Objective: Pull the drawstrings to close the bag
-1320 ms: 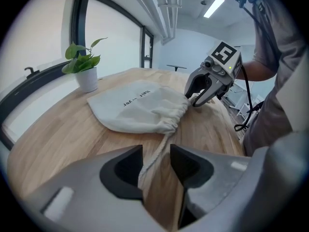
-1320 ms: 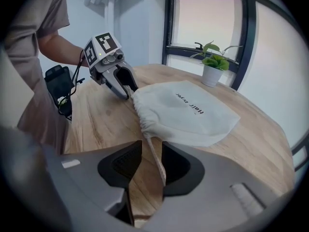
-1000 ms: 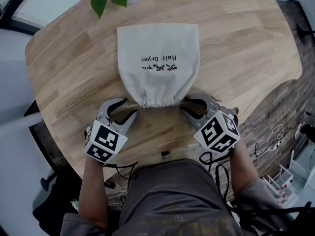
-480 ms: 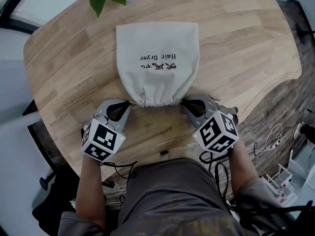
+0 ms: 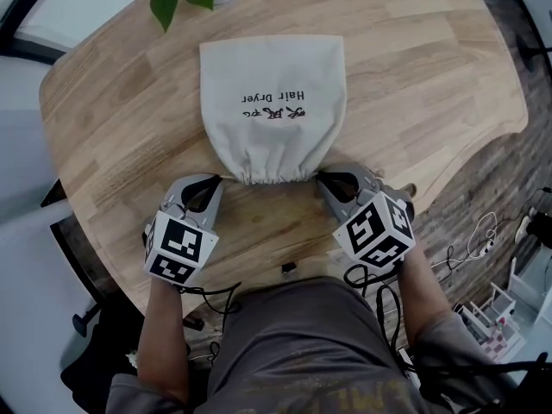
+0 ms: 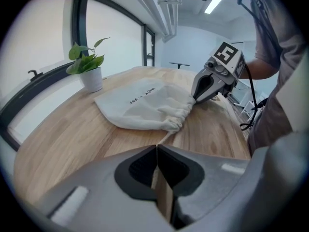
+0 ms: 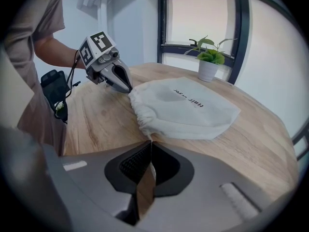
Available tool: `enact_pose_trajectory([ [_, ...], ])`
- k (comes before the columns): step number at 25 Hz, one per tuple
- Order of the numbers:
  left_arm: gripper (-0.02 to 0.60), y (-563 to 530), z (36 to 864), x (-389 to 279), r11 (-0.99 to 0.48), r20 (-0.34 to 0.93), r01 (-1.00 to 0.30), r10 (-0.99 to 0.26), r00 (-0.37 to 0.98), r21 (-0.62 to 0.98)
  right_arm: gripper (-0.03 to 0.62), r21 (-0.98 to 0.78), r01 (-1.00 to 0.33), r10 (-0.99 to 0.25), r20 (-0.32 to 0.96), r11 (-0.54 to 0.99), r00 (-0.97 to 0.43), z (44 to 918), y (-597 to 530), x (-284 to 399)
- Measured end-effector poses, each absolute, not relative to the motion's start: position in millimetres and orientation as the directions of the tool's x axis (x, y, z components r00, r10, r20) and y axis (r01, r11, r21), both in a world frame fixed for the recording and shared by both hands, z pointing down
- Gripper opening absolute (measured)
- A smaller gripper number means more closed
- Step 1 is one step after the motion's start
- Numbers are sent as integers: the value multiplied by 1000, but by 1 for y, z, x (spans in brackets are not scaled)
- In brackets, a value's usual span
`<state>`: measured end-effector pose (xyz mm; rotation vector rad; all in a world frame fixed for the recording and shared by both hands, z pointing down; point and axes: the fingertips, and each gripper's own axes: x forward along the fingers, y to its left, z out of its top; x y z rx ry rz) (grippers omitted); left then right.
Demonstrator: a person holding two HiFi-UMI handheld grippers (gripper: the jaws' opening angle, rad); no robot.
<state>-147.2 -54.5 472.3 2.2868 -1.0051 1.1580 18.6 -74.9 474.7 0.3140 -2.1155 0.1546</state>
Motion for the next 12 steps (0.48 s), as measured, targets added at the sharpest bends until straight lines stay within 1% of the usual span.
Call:
enact_pose_trajectory([
  [4,10,-56,473,-151,-618,804,-786,-473,360,-11,35,15,-328,-192,836,945,-515,476,-75,21],
  [12,9,-58,474,-162,-593,809,-805,-470,353,6,34,19,-332,-198,836,943,-513,475,-75,26],
])
